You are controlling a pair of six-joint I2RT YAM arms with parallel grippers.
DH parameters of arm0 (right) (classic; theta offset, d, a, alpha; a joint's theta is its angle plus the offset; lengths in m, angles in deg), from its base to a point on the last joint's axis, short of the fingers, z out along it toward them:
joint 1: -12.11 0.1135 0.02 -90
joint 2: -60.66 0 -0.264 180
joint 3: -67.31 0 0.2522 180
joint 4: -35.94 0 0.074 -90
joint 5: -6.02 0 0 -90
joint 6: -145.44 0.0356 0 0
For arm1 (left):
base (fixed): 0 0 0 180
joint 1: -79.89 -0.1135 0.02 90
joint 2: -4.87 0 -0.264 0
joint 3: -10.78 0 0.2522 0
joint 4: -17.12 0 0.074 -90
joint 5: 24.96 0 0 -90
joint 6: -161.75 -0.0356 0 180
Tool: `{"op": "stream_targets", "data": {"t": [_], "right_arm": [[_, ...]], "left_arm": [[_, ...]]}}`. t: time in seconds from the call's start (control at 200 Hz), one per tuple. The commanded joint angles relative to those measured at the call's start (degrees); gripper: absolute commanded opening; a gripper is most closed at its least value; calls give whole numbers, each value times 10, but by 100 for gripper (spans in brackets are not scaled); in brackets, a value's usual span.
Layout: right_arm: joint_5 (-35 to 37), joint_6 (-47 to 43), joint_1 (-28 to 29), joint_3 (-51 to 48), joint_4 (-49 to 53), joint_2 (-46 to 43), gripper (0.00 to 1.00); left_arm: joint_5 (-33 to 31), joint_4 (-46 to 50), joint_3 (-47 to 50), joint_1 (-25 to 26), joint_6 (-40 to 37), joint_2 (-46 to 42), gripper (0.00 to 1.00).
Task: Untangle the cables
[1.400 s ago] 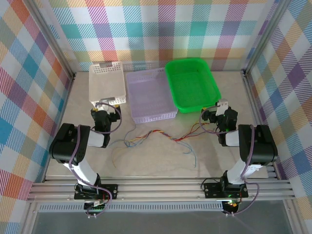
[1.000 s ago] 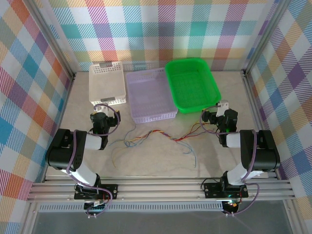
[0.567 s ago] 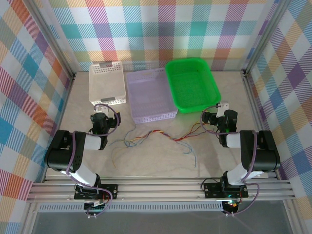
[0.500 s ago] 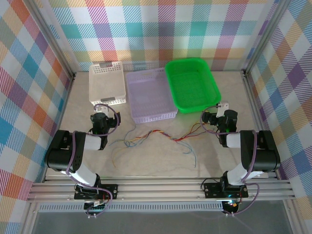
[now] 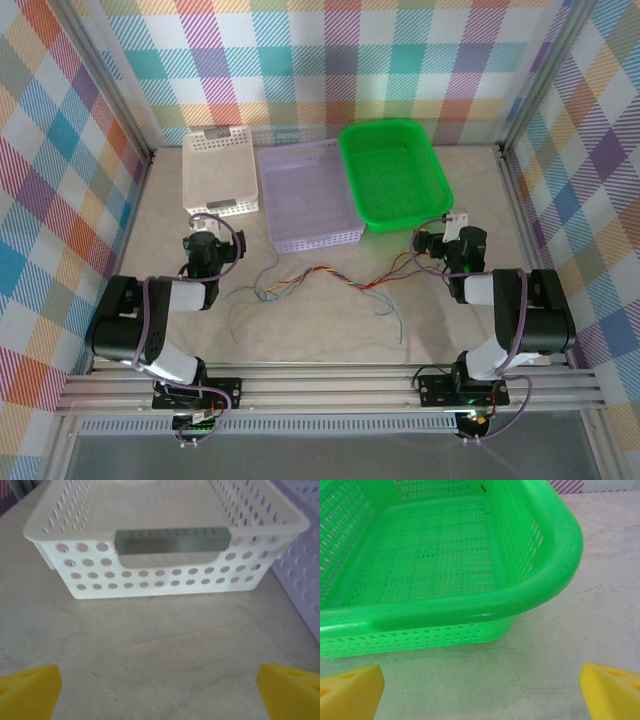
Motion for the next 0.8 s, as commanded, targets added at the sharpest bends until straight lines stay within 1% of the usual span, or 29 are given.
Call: {"op": "stream_targets", "data": {"t": [0.0,0.08,0.145,0.28,0.335,0.415,0.465,0.475,0.5,0.56,0.6,0.63,0.65,0.68,0.705,0.73,0.755,0.795], "right_arm": [[-27,-6,5,-11,19,-56,100],[2,10,4,-1,80,-99,100],[1,12,5,-3,105,-134,100],[13,45,7,-13,173,-226,100],[1,64,8,-4,213,-278,100],[-6,121,7,16,273,-352,100],[-21,172,7,25,299,-398,100],[-23,197,7,26,304,-413,100],[-15,243,8,28,319,-432,100],[19,405,7,30,378,-483,100],[-4,445,7,22,379,-506,100],[-21,472,7,23,392,-517,100],[-34,480,7,29,402,-517,100],[-59,472,8,41,409,-510,100],[-97,450,9,65,423,-490,100],[-119,438,12,85,444,-473,100],[-127,434,16,110,473,-456,100],[-129,428,29,133,510,-435,100]], "left_arm": [[0,58,-10,-7,6,-61,100],[12,99,-17,-7,4,-97,100],[18,137,-21,-6,12,-132,100],[20,182,-11,-5,78,-217,100],[22,205,-9,-5,109,-260,100],[19,260,-15,-5,153,-330,100],[-3,289,-13,-5,212,-374,100],[-10,291,-13,-4,224,-384,100],[-25,325,-16,-5,258,-411,100],[-66,437,-43,-4,327,-473,100],[-113,528,-69,3,379,-504,100],[-156,615,-93,14,451,-518,100],[-166,671,-110,16,496,-523,100],[-147,710,-128,17,514,-528,100],[-116,718,-141,20,489,-529,100],[-82,723,-155,24,457,-525,100],[-57,734,-172,26,437,-521,100],[-33,760,-195,27,430,-509,100]]}}
